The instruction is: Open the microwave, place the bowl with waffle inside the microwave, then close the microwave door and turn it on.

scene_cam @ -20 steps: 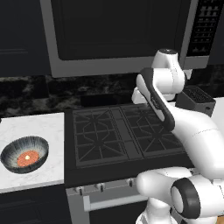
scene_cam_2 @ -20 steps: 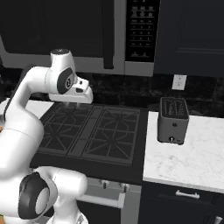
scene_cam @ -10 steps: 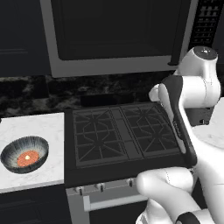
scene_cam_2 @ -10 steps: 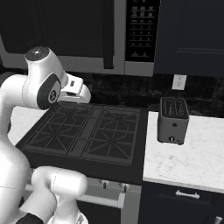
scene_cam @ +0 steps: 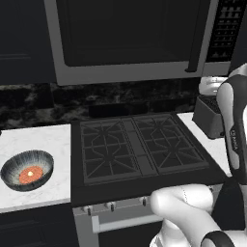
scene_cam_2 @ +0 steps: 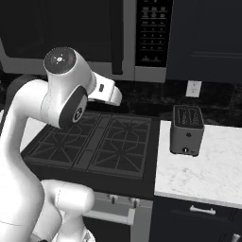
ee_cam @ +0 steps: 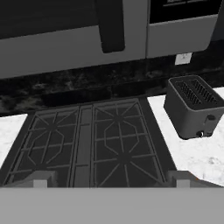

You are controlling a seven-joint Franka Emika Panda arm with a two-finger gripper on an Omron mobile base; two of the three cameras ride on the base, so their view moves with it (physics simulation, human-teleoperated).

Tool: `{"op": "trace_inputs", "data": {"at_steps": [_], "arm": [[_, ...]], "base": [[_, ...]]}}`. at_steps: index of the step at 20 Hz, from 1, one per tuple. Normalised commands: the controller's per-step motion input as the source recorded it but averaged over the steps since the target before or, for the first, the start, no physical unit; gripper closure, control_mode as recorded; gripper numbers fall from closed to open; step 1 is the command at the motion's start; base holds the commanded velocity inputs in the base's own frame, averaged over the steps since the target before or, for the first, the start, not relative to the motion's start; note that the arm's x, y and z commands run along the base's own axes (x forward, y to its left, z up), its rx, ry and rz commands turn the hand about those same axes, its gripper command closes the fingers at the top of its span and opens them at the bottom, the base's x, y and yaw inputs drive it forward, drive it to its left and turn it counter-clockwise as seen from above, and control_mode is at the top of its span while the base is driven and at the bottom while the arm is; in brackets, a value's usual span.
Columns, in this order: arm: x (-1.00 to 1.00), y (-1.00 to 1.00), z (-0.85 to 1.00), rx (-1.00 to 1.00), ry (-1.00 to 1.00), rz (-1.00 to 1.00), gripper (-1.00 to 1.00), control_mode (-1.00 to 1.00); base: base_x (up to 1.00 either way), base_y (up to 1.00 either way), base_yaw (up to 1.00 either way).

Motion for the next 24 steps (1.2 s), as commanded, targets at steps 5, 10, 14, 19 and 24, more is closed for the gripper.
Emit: {"op": "trace_inputs", "data": {"at_steps": [5, 10, 14, 19, 24], "arm": [[0.51, -0.18, 0.17, 0.06, -0.03, 0.00, -1.00, -1.00], [0.45, -0.01, 0.49, 0.00, -0.09, 0.00, -1.00, -1.00], [0.37, -0.03, 0.33, 0.00, -0.09, 0.00, -1.00, -1.00], [0.46, 0.00, 0.12, 0.00, -0.11, 0.00, -1.00, -1.00], [0.46, -0.04, 0.10, 0.00, -0.21, 0.00, -1.00, -1.00]], "base": [[0.00, 0.00, 0.00], [0.00, 0.00, 0.00], [0.00, 0.00, 0.00], [0.00, 0.00, 0.00], [0.00, 0.00, 0.00]]}}
